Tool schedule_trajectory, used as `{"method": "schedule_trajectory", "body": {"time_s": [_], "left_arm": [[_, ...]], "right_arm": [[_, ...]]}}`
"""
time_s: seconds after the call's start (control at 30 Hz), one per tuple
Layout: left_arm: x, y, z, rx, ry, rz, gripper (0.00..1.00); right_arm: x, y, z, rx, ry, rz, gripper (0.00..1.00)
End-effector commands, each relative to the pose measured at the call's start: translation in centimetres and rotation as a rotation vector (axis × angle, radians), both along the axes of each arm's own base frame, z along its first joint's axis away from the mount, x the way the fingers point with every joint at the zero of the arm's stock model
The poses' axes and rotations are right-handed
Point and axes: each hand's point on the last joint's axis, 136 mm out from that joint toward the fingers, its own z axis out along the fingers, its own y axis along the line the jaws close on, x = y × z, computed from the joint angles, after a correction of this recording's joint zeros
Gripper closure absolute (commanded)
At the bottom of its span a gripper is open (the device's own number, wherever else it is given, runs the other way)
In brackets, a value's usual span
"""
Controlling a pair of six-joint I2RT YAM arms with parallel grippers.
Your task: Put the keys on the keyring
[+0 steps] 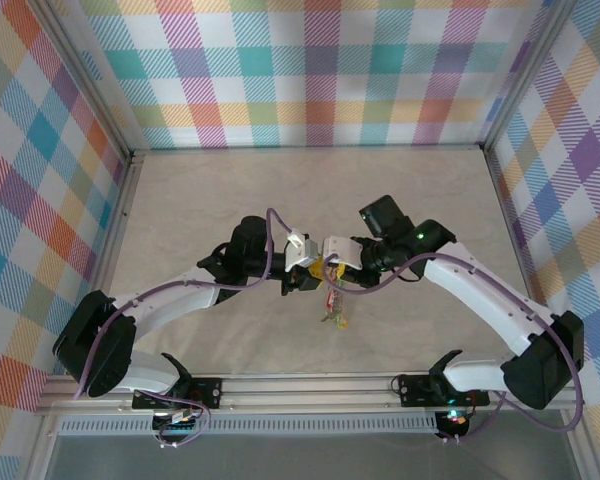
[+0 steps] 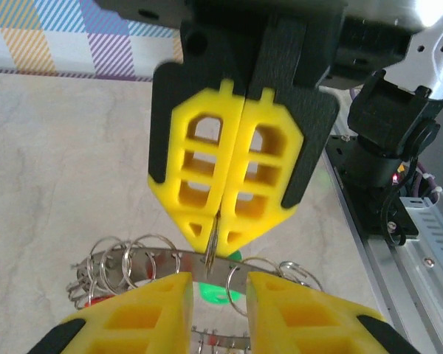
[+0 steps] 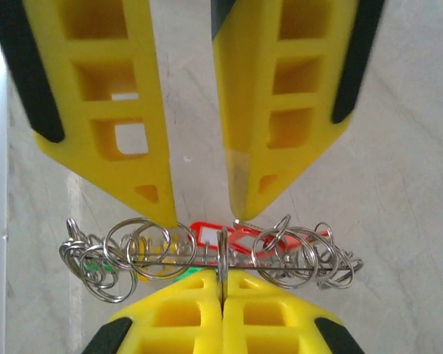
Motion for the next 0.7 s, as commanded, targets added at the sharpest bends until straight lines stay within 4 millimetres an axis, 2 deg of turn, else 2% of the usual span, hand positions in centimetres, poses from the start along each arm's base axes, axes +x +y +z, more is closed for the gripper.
{"method": "schedule_trajectory", "body": {"time_s": [0.0, 0.3, 0.47, 0.6, 0.67], "left_arm": [[0.0, -1.0, 1.2, -0.053, -0.029, -0.025, 0.74], [0.1, -1.9, 0.5, -0.058, -0.003, -0.054, 0.73], [-0.1, -2.2, 0.8, -0.081, -0.004, -0.059, 0.74], [-0.7, -3.0, 0.6, -0.092, 0.003, -0.081, 0.76], [-0.9, -3.2, 0.4, -0.100, 0.005, -0.089, 0.81]], "right_arm": [[0.5, -0.2, 0.7, -0.046, -0.050, 0.011, 1.00], [0.6, 0.8, 2.0, 0.023, -0.068, 0.012, 1.00], [0.4, 1.4, 2.5, 0.064, -0.054, 0.010, 1.00], [0.4, 1.8, 2.8, 0.101, -0.055, 0.010, 1.00], [0.3, 2.0, 2.9, 0.115, -0.055, 0.012, 1.00]]}}
